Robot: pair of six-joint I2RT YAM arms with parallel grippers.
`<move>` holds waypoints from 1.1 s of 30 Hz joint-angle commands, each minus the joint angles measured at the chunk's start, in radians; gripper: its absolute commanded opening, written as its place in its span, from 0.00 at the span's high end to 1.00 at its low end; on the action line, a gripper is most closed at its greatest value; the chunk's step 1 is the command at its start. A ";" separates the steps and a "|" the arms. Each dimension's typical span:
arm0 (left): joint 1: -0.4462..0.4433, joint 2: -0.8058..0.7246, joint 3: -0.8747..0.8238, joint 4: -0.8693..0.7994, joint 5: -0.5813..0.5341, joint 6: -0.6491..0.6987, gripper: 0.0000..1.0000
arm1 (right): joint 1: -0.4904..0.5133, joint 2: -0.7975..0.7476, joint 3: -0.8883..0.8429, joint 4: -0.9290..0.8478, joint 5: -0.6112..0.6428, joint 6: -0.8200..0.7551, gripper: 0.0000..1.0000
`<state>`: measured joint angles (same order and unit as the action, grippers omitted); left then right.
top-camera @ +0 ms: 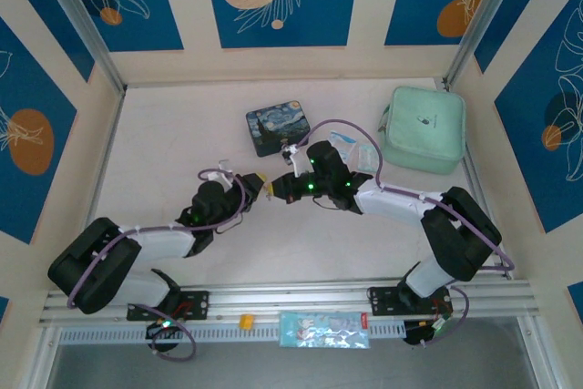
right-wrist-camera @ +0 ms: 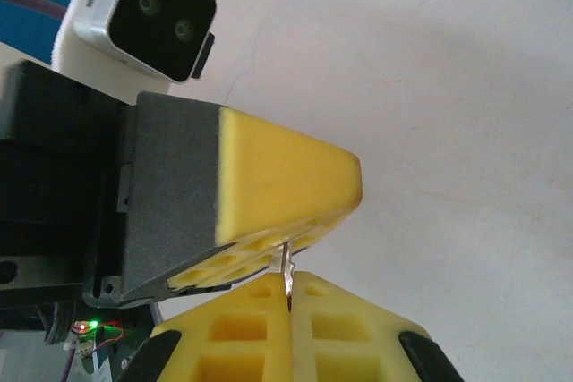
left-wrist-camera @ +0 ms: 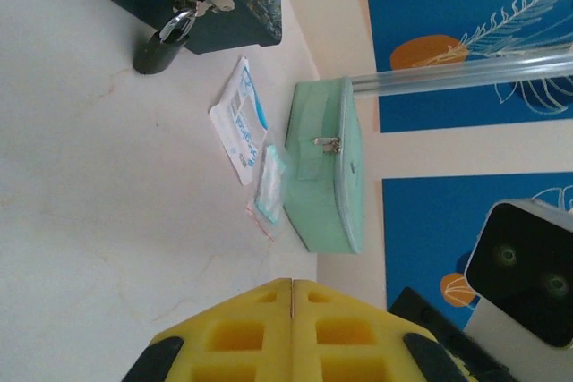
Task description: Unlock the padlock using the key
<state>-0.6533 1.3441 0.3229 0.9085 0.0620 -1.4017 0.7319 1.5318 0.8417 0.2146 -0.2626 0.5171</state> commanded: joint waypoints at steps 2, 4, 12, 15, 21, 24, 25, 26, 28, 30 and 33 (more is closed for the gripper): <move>-0.011 -0.003 0.017 -0.017 -0.010 0.032 1.00 | -0.003 -0.020 -0.006 -0.013 0.013 -0.014 0.95; -0.009 -0.020 0.024 -0.052 -0.013 0.055 1.00 | -0.003 -0.061 -0.002 -0.061 0.074 -0.054 0.81; -0.011 -0.154 0.102 -0.392 -0.066 0.228 1.00 | 0.058 -0.177 0.055 -0.300 0.343 -0.331 0.62; -0.010 -0.185 0.110 -0.443 -0.083 0.244 1.00 | 0.083 -0.136 0.097 -0.351 0.344 -0.363 0.59; -0.010 -0.177 0.134 -0.473 -0.059 0.248 1.00 | 0.153 -0.088 0.094 -0.247 0.306 -0.477 0.53; -0.009 -0.167 0.134 -0.460 -0.045 0.235 1.00 | 0.160 -0.055 0.110 -0.236 0.309 -0.483 0.53; -0.010 -0.166 0.132 -0.455 -0.043 0.232 1.00 | 0.163 -0.045 0.116 -0.235 0.309 -0.482 0.53; -0.009 -0.165 0.131 -0.453 -0.041 0.229 1.00 | 0.167 -0.038 0.118 -0.228 0.307 -0.482 0.53; -0.010 -0.165 0.131 -0.451 -0.039 0.227 1.00 | 0.176 -0.023 0.119 -0.209 0.307 -0.484 0.53; -0.010 -0.168 0.131 -0.450 -0.036 0.225 1.00 | 0.182 -0.007 0.117 -0.186 0.323 -0.482 0.53; -0.010 -0.171 0.125 -0.442 -0.036 0.217 1.00 | 0.182 0.012 0.115 -0.150 0.349 -0.478 0.54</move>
<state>-0.6533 1.1748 0.4313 0.4622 0.0105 -1.1797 0.9062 1.5269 0.9306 0.0051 0.0574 0.0551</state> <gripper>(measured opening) 0.043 0.461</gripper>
